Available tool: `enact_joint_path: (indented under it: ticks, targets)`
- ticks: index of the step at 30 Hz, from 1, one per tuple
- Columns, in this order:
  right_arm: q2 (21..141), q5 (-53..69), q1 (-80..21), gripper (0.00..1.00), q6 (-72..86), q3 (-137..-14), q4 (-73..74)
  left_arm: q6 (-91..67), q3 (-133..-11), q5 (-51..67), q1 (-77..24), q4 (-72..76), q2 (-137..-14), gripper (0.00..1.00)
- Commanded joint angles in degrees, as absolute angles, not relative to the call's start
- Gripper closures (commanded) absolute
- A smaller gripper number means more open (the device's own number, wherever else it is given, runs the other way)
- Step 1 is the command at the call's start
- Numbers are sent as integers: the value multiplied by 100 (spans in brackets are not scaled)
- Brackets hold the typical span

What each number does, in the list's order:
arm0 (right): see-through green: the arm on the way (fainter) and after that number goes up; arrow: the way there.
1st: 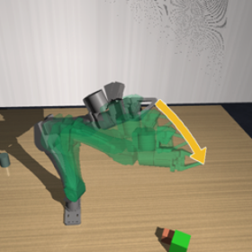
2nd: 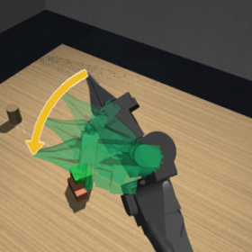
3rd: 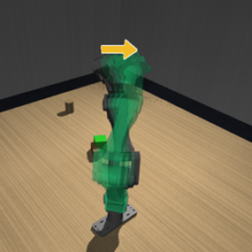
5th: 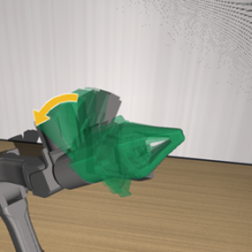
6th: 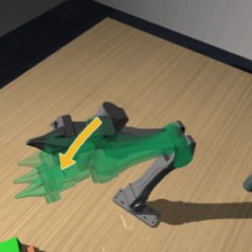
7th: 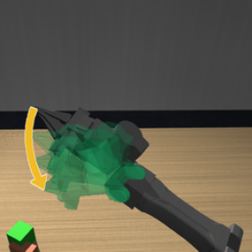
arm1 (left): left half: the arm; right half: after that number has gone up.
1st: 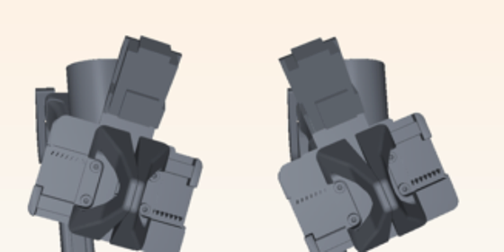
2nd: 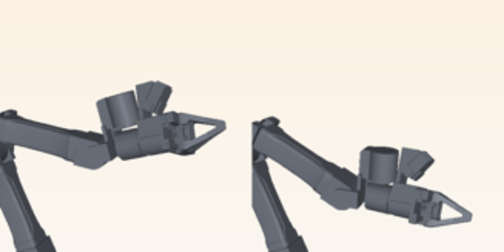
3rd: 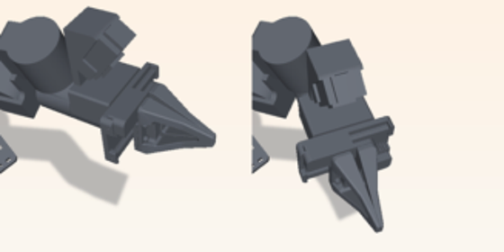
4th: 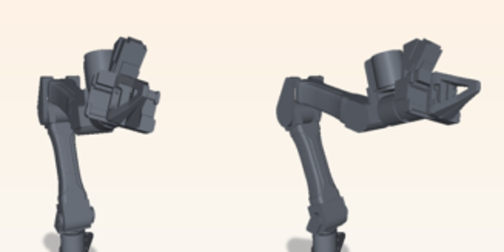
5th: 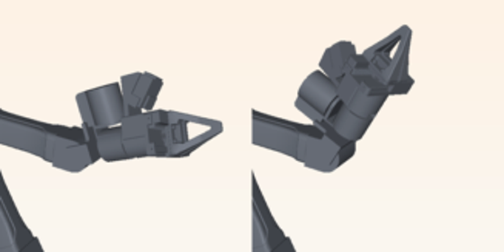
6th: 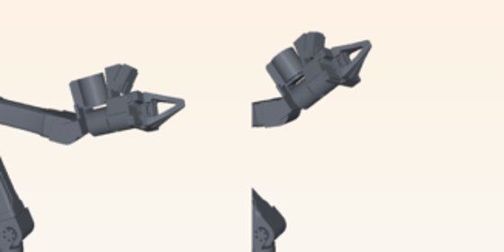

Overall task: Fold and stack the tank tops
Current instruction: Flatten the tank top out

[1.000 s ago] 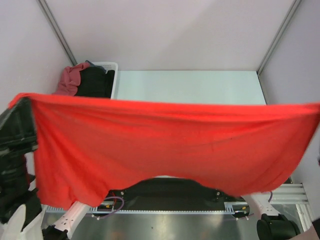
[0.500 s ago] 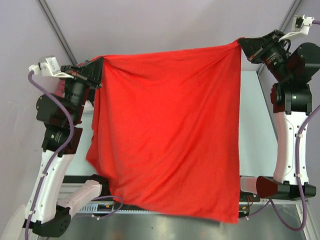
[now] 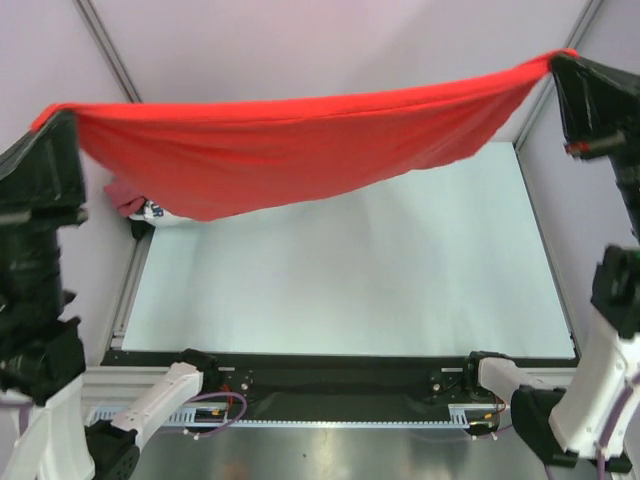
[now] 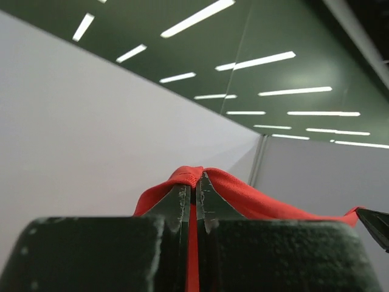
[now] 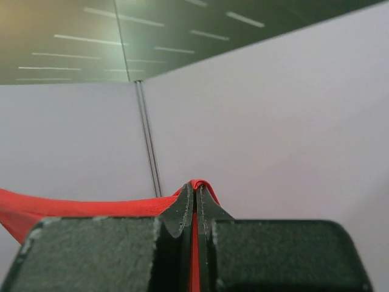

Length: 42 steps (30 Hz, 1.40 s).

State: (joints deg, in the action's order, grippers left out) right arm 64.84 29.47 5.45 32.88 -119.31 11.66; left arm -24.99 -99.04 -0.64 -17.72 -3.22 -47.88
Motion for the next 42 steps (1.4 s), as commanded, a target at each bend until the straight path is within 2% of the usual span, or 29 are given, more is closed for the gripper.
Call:
enact_joint_path:
  ticks: [1,9,12,18,23,33,38,42]
  targets:
    - [6022,2936,580,100,3138,-12112,1002,-2662,-9994,351,-1740,-71,-4589,100]
    - [5115,2531,580,100,2786,-11996,1116,-2953,-9844,589,-1478,167,-4096,100]
    - [5281,2514,580,100,2821,-12059,1248,-3023,-9835,563,-1275,70,-4157,100]
    - [6037,2751,580,100,3172,-11453,1134,-3094,-9063,404,-1283,211,-4560,100]
    - [6530,2699,501,100,3208,-9954,503,-3102,-7692,97,-1283,834,-4948,100]
    - [8199,2496,352,100,3349,-8193,-1027,-3243,-6338,-334,-1283,2336,-7003,100]
    - [9437,2496,352,100,3463,-8121,-1932,-3260,-6267,-500,-1283,3005,-8241,100]
    - [10685,2592,378,100,3638,-8708,-2197,-3331,-6608,-843,-1275,3314,-9437,100]
